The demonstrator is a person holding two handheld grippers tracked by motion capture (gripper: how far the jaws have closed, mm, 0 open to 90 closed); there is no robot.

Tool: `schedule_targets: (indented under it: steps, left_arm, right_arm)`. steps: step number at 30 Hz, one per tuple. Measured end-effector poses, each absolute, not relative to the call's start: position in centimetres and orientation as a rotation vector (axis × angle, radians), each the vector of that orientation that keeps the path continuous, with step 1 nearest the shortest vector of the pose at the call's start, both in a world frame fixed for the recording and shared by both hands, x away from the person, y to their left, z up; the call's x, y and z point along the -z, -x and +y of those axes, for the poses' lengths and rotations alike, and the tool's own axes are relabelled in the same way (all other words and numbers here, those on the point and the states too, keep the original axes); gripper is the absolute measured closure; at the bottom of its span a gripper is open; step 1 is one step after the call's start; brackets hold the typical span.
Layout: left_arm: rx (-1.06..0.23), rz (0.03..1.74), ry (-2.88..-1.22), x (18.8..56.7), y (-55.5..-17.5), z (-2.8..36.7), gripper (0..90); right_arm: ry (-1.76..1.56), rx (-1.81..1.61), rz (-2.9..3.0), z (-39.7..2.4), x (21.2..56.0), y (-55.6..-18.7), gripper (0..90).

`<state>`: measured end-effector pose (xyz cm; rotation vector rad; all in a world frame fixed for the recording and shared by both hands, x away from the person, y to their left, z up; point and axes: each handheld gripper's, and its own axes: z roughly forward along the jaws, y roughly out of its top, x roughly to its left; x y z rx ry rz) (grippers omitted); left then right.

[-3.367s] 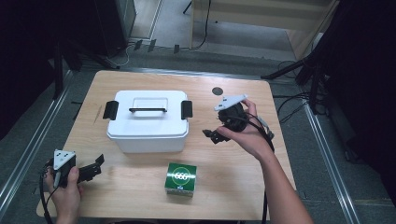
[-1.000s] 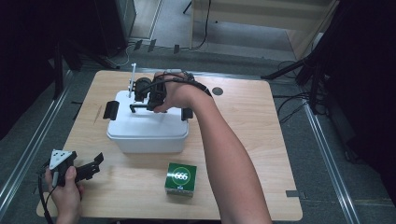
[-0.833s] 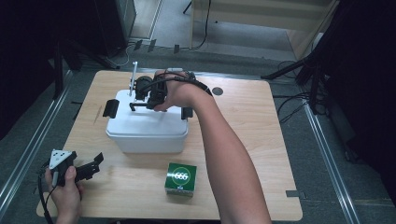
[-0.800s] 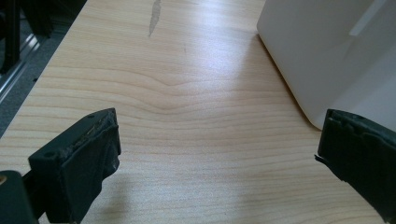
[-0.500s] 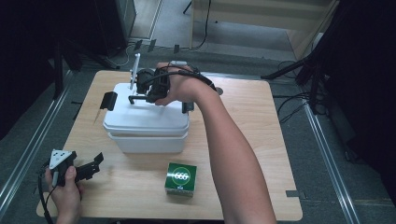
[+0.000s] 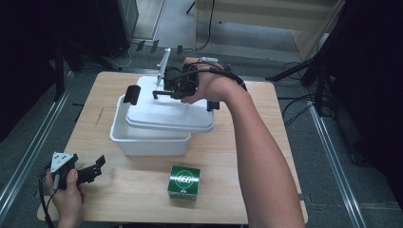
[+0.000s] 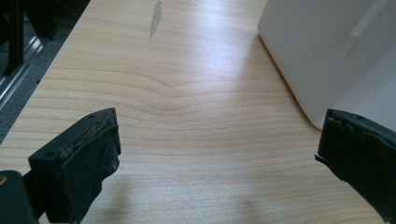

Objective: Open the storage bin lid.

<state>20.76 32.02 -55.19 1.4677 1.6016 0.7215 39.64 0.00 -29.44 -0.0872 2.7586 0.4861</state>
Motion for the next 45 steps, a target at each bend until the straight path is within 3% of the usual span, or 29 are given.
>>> schedule_targets:
  steps: [45]
  left_arm:
    - [-0.744,1.579,-1.472,55.2,-20.6,31.8,0.0]
  right_arm:
    - [-0.273,-0.457,2.714,-18.2,31.3,-38.6,85.4]
